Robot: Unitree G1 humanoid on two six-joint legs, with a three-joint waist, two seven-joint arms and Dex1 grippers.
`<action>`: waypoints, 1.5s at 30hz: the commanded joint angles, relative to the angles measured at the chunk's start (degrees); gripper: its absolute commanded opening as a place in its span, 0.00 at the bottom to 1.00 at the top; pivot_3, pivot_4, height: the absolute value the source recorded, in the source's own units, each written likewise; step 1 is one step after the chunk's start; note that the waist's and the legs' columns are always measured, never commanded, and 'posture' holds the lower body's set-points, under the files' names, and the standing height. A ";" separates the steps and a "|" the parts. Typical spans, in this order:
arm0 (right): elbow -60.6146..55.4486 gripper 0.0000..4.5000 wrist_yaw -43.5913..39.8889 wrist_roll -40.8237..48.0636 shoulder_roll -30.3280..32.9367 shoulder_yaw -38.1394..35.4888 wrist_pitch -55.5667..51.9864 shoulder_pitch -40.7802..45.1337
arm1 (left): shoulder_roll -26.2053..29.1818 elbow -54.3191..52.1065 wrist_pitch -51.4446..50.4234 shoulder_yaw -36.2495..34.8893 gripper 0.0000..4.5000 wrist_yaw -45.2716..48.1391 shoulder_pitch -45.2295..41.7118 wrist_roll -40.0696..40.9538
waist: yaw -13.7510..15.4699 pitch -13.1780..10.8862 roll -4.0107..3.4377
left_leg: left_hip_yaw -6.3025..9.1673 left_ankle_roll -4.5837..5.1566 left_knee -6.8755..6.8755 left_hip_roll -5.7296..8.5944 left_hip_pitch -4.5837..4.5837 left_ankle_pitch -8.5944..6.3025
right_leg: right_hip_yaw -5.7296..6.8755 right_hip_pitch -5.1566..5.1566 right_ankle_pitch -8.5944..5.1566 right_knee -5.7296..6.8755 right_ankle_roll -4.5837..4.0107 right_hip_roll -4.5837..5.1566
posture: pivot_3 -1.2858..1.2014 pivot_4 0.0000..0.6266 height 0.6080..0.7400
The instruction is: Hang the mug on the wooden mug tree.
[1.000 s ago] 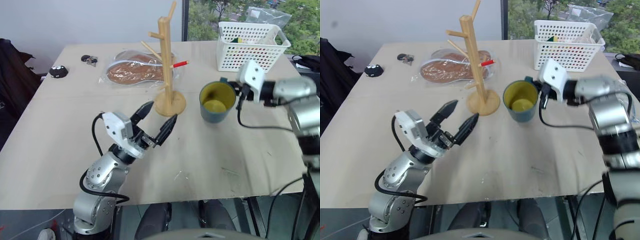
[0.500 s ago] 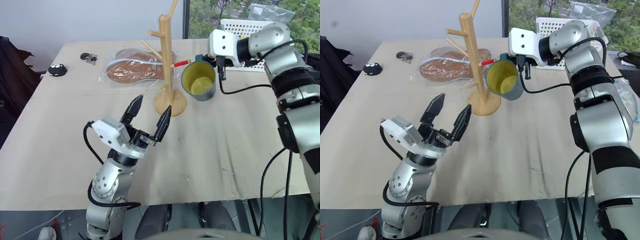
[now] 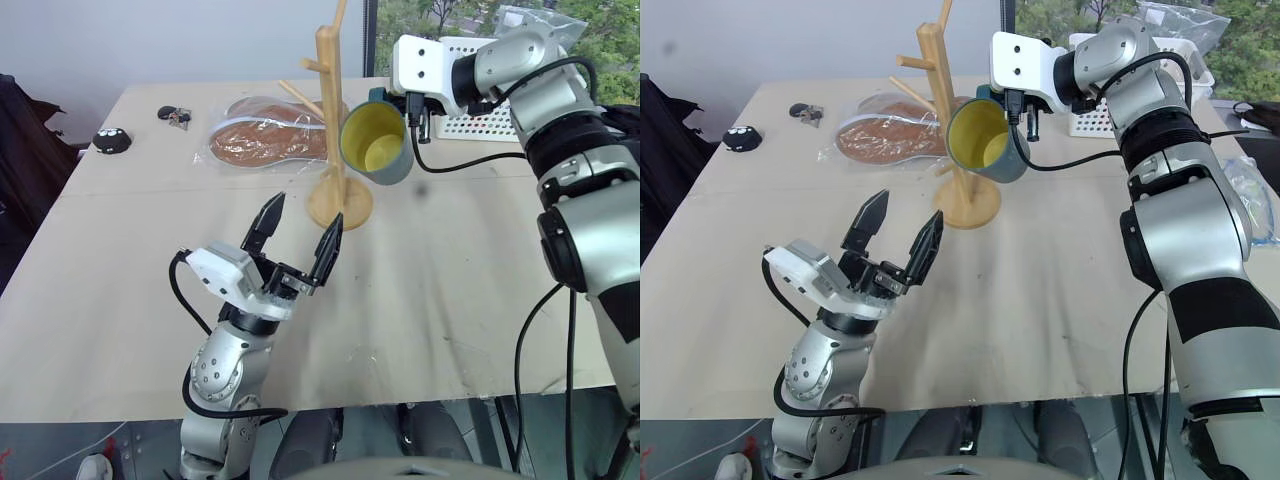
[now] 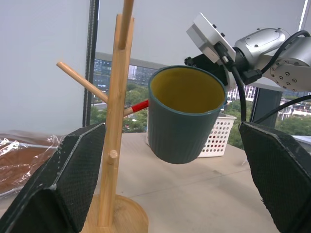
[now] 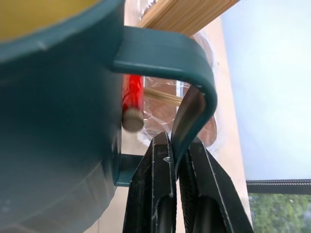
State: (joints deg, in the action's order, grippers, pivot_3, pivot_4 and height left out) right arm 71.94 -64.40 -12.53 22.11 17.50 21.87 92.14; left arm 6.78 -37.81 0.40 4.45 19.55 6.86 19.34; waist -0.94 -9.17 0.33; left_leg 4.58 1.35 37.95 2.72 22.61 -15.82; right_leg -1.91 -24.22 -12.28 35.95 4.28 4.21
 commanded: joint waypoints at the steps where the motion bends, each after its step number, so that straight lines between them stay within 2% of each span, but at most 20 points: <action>1: -0.77 0.01 1.38 -0.09 -0.22 -1.72 -0.28 3.24 | 0.39 -0.98 0.07 -0.42 1.00 -0.45 -1.15 0.51 | 0.00 0.00 0.00 | 0.00 0.00 0.00 0.01 0.00 0.00 | 0.00 0.00 0.00 0.00 0.00 0.00 | 0.52 0.24 1.00; 5: -0.79 0.26 1.39 -0.52 -0.24 -1.83 -0.13 3.28 | 0.58 -1.07 -0.55 -0.34 1.00 -0.65 -1.71 0.70 | -0.02 0.00 0.00 | 0.00 0.00 0.00 0.01 0.00 0.00 | 0.00 0.00 0.00 0.00 0.00 0.00 | 0.52 0.24 1.00; 7: -0.78 0.52 1.95 -0.63 -0.12 -2.01 -0.13 3.34 | 0.65 -1.08 -0.93 -0.34 1.00 -0.73 -2.07 0.79 | -0.02 0.00 0.00 | 0.00 0.00 0.00 0.01 0.00 0.00 | 0.00 0.00 0.00 0.00 0.00 0.00 | 0.52 0.24 1.00; 9: -0.68 0.67 2.62 -0.83 0.19 -2.22 -0.30 3.48 | 0.72 -1.21 -1.35 -0.31 1.00 -0.89 -2.39 0.90 | -0.03 0.00 0.00 | 0.00 0.00 0.00 0.01 0.00 0.00 | 0.00 0.00 0.00 0.00 0.00 0.00 | 0.52 0.24 1.00; 11: -0.58 0.90 3.18 -1.00 0.67 -2.34 -0.63 3.60 | 0.79 -1.46 -1.67 -0.20 1.00 -1.04 -2.48 0.96 | -0.03 0.00 0.00 | 0.00 0.00 0.00 0.01 0.00 0.00 | 0.00 0.00 0.00 0.00 0.00 0.00 | 0.52 0.24 1.00; 12: -0.51 0.97 3.12 -1.00 1.06 -2.39 -0.93 3.58 | 0.81 -1.52 -1.83 -0.14 1.00 -1.10 -2.55 1.00 | -0.03 0.00 0.00 | 0.00 0.00 0.00 0.01 0.00 0.00 | 0.00 0.00 0.00 0.00 0.00 0.00 | 0.52 0.24 1.00; 15: -0.59 0.97 1.00 0.39 3.21 -3.59 -2.74 2.99 | 0.95 -1.88 -2.56 0.16 1.00 -1.26 -2.66 1.18 | 0.09 0.00 0.00 | 0.00 0.00 0.00 0.02 0.00 0.00 | 0.00 0.00 0.00 0.01 0.00 0.00 | 0.52 0.24 1.00; 19: -1.87 0.97 -4.91 5.54 7.34 -8.69 -9.93 0.25 | 1.82 -2.55 -4.52 0.12 1.00 -1.26 -2.98 1.70 | 0.29 0.00 0.00 | 0.03 0.00 0.02 0.04 0.06 0.00 | 0.03 0.00 0.00 -0.02 0.00 0.02 | 0.52 0.24 1.00; 22: -7.15 0.97 -10.89 11.36 11.07 -13.68 -17.11 -6.44 | 3.84 -3.29 -6.49 -0.57 1.00 -0.49 -2.70 2.51 | 0.36 0.03 0.03 | 0.08 0.01 0.03 0.03 0.07 0.00 | 0.07 0.05 0.00 -0.04 0.00 0.03 | 0.52 0.24 1.00; 24: -17.03 0.97 -12.55 15.89 13.08 -16.83 -21.41 -16.09 | 4.77 -3.32 -7.46 -2.23 1.00 -0.41 -1.88 4.43 | 0.25 0.04 0.02 | 0.08 0.01 0.10 0.02 0.07 -0.01 | 0.08 0.07 0.00 -0.02 0.00 0.04 | 0.52 0.24 1.00; 27: -41.60 0.97 -9.58 23.31 13.94 -21.58 -31.48 -37.86 | 7.46 -1.16 -8.18 -5.28 1.00 0.87 -0.35 4.94 | 0.41 0.15 0.07 | 0.15 0.02 0.13 -0.04 0.07 -0.01 | 0.12 0.09 0.00 0.00 0.00 0.05 | 0.52 0.24 1.00; 30: -64.64 0.99 -2.69 30.41 12.59 -26.57 -43.27 -58.40 | 9.46 1.20 -9.94 -7.56 1.00 0.96 -0.15 5.40 | 0.52 0.09 -0.37 | 0.24 0.01 0.15 -0.08 0.20 0.00 | 0.20 0.01 0.00 0.07 0.00 0.06 | 0.52 0.24 1.00; 33: -79.40 0.99 5.61 35.11 8.79 -31.13 -48.85 -74.41 | 11.57 3.29 -14.35 -9.41 1.00 1.10 1.40 6.74 | 0.36 0.13 -0.42 | 0.12 0.02 0.22 -0.02 0.21 0.00 | 0.06 -0.07 0.00 0.25 0.01 0.09 | 0.52 0.24 1.00; 37: -87.05 0.99 15.26 34.97 1.72 -33.50 -45.27 -88.74 | 15.87 5.62 -19.05 -7.68 1.00 4.37 6.63 5.73 | 0.05 0.22 -0.17 | -0.06 0.30 0.27 -0.03 -0.40 -0.17 | -0.15 0.41 -0.01 0.33 0.04 -0.04 | 0.52 0.24 1.00; 39: -89.08 0.99 16.69 33.59 -0.27 -32.53 -41.71 -95.11 | 17.47 6.38 -20.17 -6.73 1.00 5.07 8.44 4.43 | 0.24 0.24 -0.13 | -0.04 0.33 0.23 -0.05 -0.86 -0.19 | -0.09 0.88 -0.04 0.30 0.04 -0.07 | 0.52 0.24 1.00; 41: -91.01 0.99 17.68 33.36 -2.07 -31.51 -38.84 -100.42 | 18.65 7.19 -20.02 -6.57 1.00 5.99 9.65 3.53 | 0.37 0.25 -0.12 | -0.01 0.33 0.24 -0.05 -0.86 -0.19 | -0.07 0.90 -0.05 0.29 0.05 -0.08 | 0.52 0.24 1.00; 45: -91.34 0.99 18.36 31.84 -2.99 -29.35 -32.50 -105.53 | 19.02 7.29 -20.07 -6.17 1.00 6.71 10.49 2.95 | 0.25 0.28 -0.09 | -0.02 0.32 0.27 -0.06 -0.89 -0.18 | -0.08 0.93 -0.04 0.29 0.05 -0.06 | 0.52 0.24 1.00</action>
